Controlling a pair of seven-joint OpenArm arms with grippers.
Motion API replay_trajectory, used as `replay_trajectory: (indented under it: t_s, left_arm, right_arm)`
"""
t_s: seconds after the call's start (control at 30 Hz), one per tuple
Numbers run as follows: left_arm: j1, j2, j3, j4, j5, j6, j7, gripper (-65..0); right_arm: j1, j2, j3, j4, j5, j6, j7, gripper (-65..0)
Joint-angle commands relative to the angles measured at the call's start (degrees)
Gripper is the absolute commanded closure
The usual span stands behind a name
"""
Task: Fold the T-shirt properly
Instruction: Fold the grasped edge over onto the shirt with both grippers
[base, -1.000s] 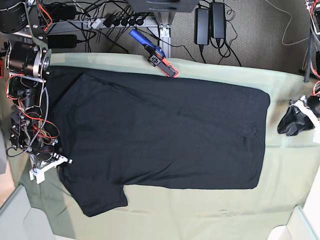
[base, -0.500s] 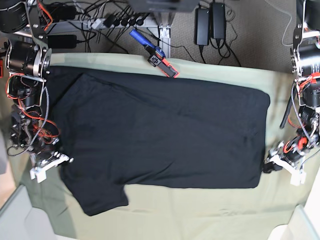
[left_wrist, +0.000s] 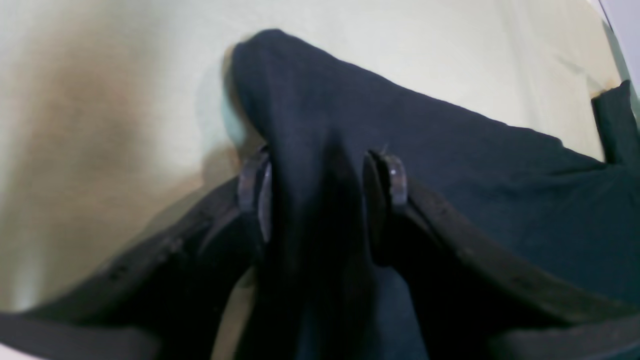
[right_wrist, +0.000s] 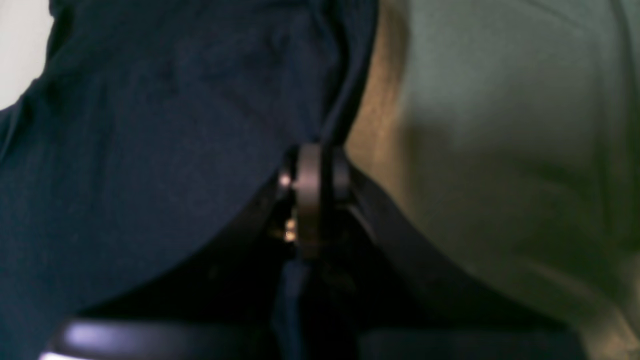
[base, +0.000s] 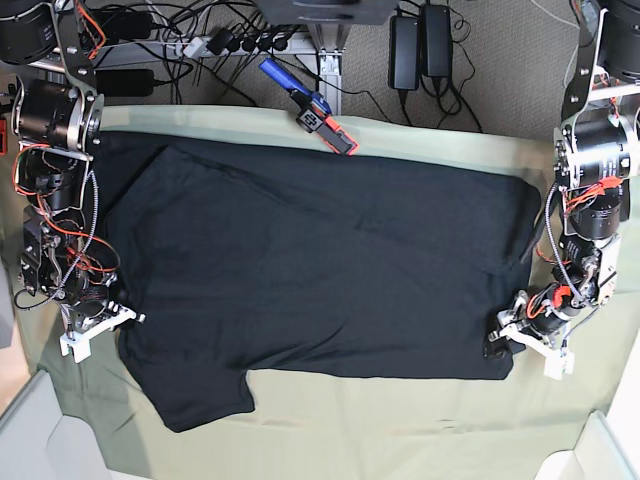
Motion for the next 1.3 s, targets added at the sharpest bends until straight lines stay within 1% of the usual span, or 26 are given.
replay_trajectory:
  t_s: [0.0, 0.07, 0.1, 0.13, 0.17, 0.23, 0.27, 0.3, 0.33, 0.4, 0.5, 0.6, 0.73, 0.83, 0.97, 1.1, 1.27]
  left_arm:
    - [-1.8, -0.3, -0.2, 0.7, -0.2, -0.5, -0.1, -30.1]
    - [-1.8, -0.2, -0.2, 0.7, -0.2, -0.5, 0.0, -30.0]
    - [-1.8, -0.2, -0.2, 0.7, -0.2, -0.5, 0.0, -28.8]
    - [-1.8, -0.3, -0.2, 0.7, -0.2, -0.5, 0.0, -25.2]
    - [-1.8, -0.4, -0.2, 0.8, -0.2, -0.5, 0.0, -19.6]
    - [-1.8, -0.5, -0.2, 0.9, -0.2, -1.0, 0.0, -3.7]
    - [-1.8, -0.7, -0.2, 0.9, -0.2, -3.0, 0.0, 0.0]
    - [-1.8, -0.9, -0.2, 0.9, -0.2, -5.4, 0.0, 0.0]
    - [-1.8, -1.2, -0.2, 0.9, -0.2, -5.4, 0.0, 0.0]
    - [-1.8, -1.7, -0.2, 1.5, -1.5, -5.4, 3.2, 0.0]
    - [-0.5, -3.6, -0.2, 4.2, -6.7, -5.4, 8.3, 0.0]
    - [1.9, -6.4, -0.2, 8.7, -12.1, -5.4, 12.6, 0.0]
    - [6.4, -9.1, 0.0, 15.9, -19.3, -5.4, 19.2, 0.0]
    - [9.9, -10.1, 0.5, 21.2, -23.7, -5.4, 23.0, 0.0]
    - [14.3, -11.1, 0.5, 27.6, -28.2, -5.4, 28.0, 0.0]
    - [18.3, -12.5, 0.5, 31.6, -29.5, -5.4, 30.1, 0.0]
    - [22.6, -13.3, 0.5, 35.2, -31.6, -5.4, 31.5, 0.0]
  right_arm:
    - [1.2, 1.0, 0.1, 1.1, 0.4, 2.7, 0.4, 0.0]
    - [0.9, 1.0, 0.1, 1.1, 0.4, 2.7, 0.4, 0.0]
    - [0.9, 1.0, 0.1, 1.1, 0.4, 2.7, 0.4, 0.0]
    - [0.9, 1.0, 0.1, 1.1, 0.4, 2.7, 0.5, 0.0]
    - [0.9, 1.0, 0.1, 1.1, 0.5, 2.7, 0.7, 0.0]
    - [0.9, 1.0, 0.1, 1.1, 0.5, 2.7, 1.1, 0.0]
    - [0.9, 1.0, 0.1, 1.1, 0.5, 2.7, 1.3, 0.0]
    - [0.9, 1.0, 0.1, 1.1, 0.6, 2.7, 1.3, 0.0]
    - [1.0, 1.1, 0.1, 1.1, 0.7, 2.8, 1.2, 0.0]
    - [1.0, 1.1, 0.1, 1.4, 0.7, 2.9, 1.0, 0.0]
    - [0.8, 2.0, 0.1, 2.8, 1.9, 3.5, -2.2, 0.0]
    - [-0.7, 4.3, 0.1, 5.5, 6.4, 4.9, -4.5, 0.0]
    - [-4.0, 7.4, 0.1, 10.6, 11.0, 5.2, -7.7, 0.0]
    - [-7.2, 9.0, 0.1, 14.7, 14.2, 5.3, -9.6, 0.0]
    - [-12.3, 11.4, 0.1, 19.8, 15.3, 5.3, -10.2, 0.0]
    - [-17.2, 12.9, 0.2, 23.8, 15.7, 5.3, -10.2, 0.0]
    - [-21.2, 13.3, 0.2, 26.0, 16.1, 5.2, -10.2, 0.0]
